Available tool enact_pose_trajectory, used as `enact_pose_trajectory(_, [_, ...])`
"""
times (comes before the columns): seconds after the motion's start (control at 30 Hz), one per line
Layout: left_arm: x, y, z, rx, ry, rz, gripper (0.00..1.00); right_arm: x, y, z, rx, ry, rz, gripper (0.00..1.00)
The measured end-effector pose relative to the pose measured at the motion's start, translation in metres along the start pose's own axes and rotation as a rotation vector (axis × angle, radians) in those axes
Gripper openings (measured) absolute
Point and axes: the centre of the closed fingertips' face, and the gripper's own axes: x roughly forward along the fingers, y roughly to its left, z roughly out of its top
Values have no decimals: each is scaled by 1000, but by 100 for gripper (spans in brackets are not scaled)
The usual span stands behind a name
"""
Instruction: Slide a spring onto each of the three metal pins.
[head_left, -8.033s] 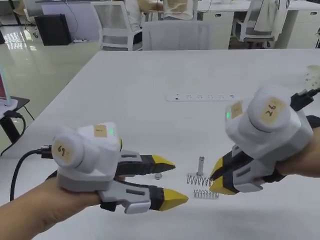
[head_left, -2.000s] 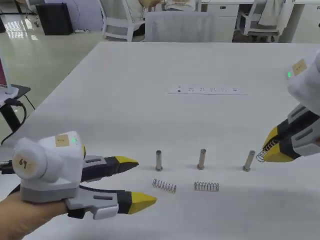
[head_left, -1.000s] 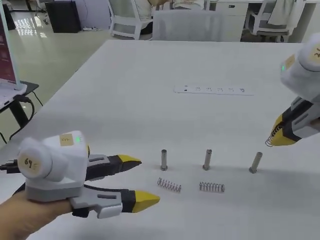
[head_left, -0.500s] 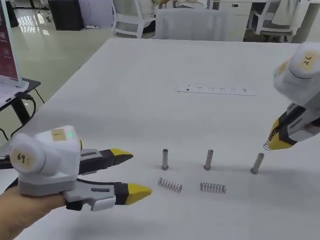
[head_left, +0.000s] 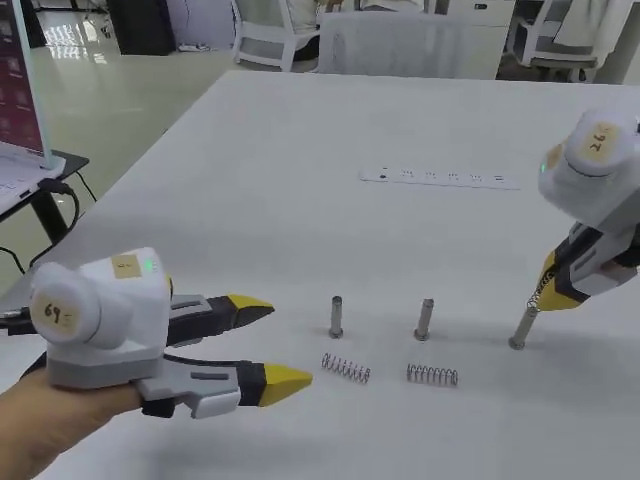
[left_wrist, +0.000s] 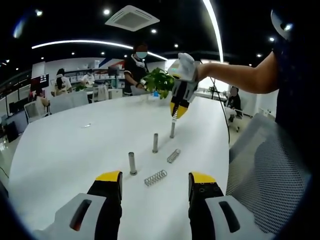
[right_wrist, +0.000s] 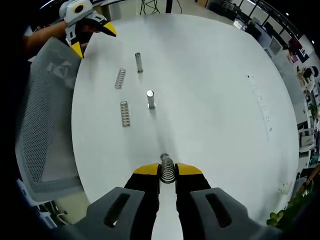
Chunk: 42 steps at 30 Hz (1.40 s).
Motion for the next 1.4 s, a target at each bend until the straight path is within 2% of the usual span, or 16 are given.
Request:
enact_pose_trajectory(0.3, [1, -1, 0, -1, 2, -2, 47, 9, 0, -3, 5, 17, 14, 9])
enact_pose_trajectory(0.77, [2, -2, -1, 2, 10, -7, 46, 37, 4, -10, 2, 67, 22, 9])
enact_pose_trajectory(1.13, [3, -3, -1, 3, 15, -10, 46, 54, 6, -10, 12, 67, 24, 9])
enact_pose_trajectory(1.4, [3, -3, -1, 2, 15, -11, 46, 59, 6, -13, 20, 71, 24, 9])
